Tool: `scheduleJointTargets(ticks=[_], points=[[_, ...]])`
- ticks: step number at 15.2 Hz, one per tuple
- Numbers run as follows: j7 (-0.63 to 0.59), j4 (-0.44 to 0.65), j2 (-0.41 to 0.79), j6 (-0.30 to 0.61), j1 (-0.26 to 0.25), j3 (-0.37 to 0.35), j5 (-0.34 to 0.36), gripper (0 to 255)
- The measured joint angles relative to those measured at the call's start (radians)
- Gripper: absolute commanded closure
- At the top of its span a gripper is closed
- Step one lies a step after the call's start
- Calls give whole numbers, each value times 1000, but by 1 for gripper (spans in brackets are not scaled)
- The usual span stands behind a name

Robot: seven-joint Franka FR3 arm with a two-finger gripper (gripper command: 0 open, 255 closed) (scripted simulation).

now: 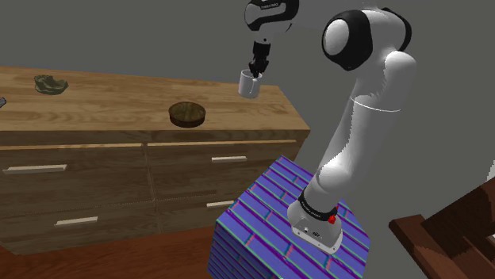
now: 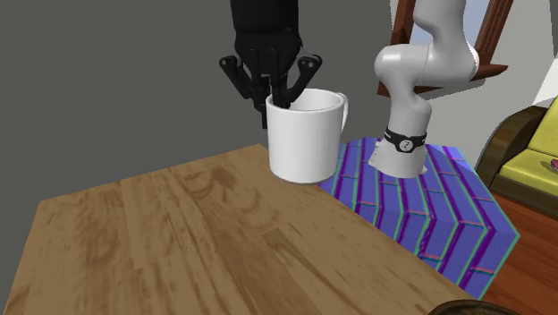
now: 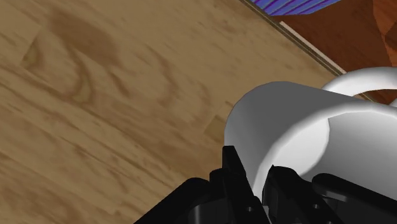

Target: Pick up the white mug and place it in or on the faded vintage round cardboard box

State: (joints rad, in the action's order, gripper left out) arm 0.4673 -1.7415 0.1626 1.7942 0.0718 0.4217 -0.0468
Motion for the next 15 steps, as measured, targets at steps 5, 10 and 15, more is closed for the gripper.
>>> scheduleJointTargets(ticks=[5, 10, 15], points=[[-105, 46, 27, -20, -60, -46, -13, 255], [-201, 136, 81, -57, -113, -88, -33, 255], [-300, 230, 144, -86, -169, -129, -50, 255]])
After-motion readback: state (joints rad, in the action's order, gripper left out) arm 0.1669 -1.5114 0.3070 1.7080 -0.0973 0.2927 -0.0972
